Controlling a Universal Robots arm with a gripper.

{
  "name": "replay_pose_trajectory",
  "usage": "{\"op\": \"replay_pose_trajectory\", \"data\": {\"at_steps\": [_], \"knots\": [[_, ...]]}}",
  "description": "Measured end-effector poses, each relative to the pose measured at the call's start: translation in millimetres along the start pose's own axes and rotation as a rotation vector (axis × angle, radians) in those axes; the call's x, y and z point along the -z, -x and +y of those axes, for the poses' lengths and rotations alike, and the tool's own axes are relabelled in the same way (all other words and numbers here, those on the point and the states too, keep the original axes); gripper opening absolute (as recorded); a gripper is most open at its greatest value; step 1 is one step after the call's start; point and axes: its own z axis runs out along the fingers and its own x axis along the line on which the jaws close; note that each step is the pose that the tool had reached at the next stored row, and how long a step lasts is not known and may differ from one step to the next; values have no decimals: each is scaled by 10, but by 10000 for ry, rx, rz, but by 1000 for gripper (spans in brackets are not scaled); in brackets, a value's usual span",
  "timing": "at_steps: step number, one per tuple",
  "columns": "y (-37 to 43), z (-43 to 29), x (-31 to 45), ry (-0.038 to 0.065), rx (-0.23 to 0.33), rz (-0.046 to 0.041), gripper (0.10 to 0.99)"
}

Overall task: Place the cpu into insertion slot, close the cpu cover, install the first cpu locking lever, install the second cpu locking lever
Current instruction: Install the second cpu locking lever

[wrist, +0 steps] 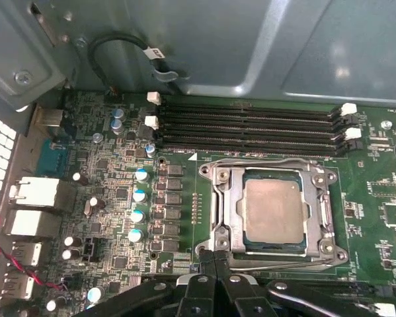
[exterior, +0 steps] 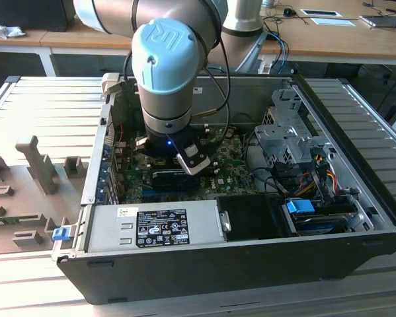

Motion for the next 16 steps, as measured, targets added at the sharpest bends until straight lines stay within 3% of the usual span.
{"op": "replay_pose_trajectory", "data": {"at_steps": [6, 9, 13, 16], "knots": [[-13, -16, -46, 253, -9, -13, 106], [-20, -27, -83, 454, -11, -23, 106], [-29, -23, -68, 467, -11, -23, 106], [-27, 7, 14, 466, -13, -24, 106]]}}
